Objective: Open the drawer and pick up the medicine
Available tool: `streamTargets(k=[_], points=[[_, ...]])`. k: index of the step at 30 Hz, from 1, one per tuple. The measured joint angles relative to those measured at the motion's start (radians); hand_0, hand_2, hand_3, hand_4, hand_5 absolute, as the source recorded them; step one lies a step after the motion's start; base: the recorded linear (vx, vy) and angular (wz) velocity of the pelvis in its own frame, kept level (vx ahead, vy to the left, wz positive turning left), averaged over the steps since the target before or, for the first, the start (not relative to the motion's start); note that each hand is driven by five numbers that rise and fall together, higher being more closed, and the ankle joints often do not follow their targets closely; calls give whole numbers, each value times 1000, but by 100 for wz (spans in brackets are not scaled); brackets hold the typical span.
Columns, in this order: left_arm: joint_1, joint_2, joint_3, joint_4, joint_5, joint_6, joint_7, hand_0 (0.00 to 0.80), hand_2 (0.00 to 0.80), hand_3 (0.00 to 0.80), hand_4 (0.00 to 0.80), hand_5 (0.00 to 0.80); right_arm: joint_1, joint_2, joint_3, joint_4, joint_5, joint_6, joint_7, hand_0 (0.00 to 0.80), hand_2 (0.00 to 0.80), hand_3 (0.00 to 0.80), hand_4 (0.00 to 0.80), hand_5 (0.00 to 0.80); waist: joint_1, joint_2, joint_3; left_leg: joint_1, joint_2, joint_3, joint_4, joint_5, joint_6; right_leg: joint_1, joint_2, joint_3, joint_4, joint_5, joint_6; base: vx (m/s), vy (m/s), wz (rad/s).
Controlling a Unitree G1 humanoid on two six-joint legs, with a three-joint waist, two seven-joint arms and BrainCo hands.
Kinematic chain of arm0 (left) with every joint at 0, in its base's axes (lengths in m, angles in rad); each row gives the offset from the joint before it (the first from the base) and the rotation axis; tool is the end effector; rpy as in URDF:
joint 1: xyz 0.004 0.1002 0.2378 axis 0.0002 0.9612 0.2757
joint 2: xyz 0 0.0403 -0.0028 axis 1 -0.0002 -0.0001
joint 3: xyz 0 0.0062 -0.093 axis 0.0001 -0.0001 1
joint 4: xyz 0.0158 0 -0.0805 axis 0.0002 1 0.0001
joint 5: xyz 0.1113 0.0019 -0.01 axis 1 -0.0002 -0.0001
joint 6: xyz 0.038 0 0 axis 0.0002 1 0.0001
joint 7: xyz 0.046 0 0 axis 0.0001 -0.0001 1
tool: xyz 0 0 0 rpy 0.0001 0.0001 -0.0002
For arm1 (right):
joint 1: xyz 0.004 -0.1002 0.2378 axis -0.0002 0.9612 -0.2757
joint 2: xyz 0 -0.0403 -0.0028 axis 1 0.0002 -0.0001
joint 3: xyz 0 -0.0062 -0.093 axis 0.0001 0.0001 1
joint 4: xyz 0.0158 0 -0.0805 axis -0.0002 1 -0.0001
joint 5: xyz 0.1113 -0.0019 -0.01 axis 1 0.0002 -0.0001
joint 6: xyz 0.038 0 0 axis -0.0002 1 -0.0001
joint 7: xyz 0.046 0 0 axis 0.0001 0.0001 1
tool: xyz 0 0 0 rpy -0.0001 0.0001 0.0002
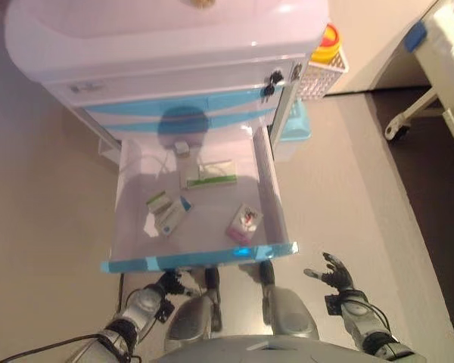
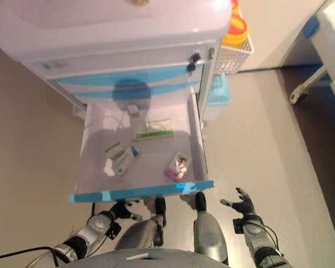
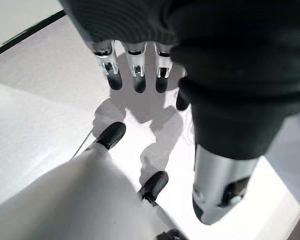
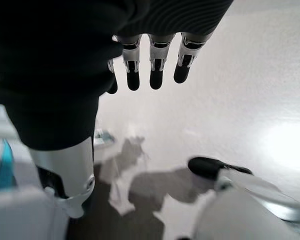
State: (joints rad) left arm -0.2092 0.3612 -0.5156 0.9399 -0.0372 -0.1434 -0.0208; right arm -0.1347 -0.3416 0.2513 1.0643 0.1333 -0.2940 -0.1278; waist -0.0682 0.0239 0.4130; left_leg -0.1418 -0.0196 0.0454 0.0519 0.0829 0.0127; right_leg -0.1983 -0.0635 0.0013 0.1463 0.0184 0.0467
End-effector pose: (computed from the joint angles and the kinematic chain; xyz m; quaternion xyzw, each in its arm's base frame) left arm 0.1866 0.1981 -0.0660 0.2654 0.3202 -0.1630 0.8947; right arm 0.1605 -0.2327 -0.0751 -0.1802 0.3121 -0.0435 0.9318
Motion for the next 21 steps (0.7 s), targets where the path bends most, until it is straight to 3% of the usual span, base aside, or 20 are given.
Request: streamTargets(k=[9,16,21], points=[[-176,135,2,-86,0,71,25,0,0,0,0,0,-49,-47,75,-122,-18,4,25,0,0,0,0,0,3,-19,91,-147,-4,4,178,-52,-2,-163,7,49,166,-43,-7,-29,44,-11],[-339,254,19,-81,-13,139,-53,0,0,0,0,0,-39,-94,77,-194,-16,11,27,0,0,0,0,0,-57,-27,99,-237,0,40,325,-116,12,-244,19,106,253,-52,2,26,87,-22],[-555,345,54,50,-164,184,-94,0,0,0,0,0,-13,-116,81,-218,-17,9,27,0,0,0,0,0,-114,-33,102,-300,1,53,399,-139,23,-305,25,136,308,-57,10,5,75,-12]])
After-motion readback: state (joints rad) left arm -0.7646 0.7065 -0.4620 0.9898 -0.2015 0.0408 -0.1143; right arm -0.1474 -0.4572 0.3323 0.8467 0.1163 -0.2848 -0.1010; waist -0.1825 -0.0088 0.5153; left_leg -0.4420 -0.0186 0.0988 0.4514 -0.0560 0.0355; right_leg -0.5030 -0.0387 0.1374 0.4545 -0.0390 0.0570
